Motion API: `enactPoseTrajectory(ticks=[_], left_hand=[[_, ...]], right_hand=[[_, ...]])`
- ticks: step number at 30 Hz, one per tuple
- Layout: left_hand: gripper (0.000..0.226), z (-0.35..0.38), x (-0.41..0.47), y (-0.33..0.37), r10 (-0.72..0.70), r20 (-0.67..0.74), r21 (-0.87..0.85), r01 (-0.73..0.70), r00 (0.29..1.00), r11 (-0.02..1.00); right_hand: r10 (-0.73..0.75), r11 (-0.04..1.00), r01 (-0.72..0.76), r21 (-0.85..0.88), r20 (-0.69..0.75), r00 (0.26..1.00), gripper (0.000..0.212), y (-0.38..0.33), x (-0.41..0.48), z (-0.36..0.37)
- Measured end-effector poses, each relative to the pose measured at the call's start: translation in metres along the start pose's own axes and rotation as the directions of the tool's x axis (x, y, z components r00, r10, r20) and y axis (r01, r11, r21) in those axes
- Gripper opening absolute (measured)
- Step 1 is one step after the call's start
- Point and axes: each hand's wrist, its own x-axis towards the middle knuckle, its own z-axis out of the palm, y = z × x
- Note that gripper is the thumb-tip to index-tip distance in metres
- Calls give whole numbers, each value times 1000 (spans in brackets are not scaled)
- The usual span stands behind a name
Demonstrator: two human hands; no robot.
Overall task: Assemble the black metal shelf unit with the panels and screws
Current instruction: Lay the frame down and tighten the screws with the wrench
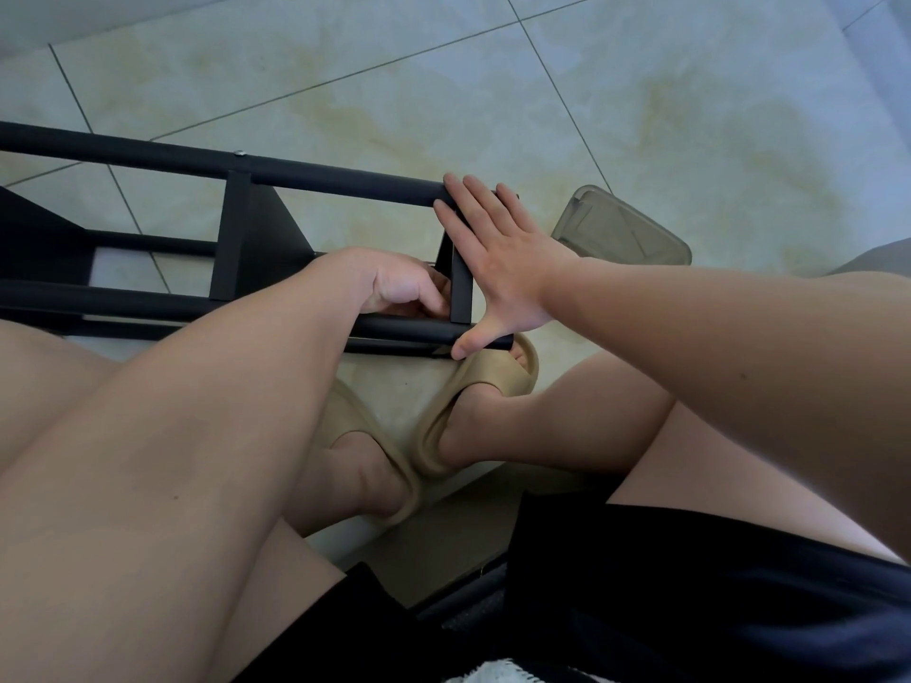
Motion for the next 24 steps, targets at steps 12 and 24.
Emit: enactPoseTrajectory(ticks=[12,24], left_hand=[[33,4,-5,7,-48,-123,123,63,991,990],[30,0,-5,4,-64,-34,62,66,997,996]], right_hand=[[2,1000,-3,1,5,1000,158,1,1,0],[4,1000,-4,7,2,1000,158,1,1,1]])
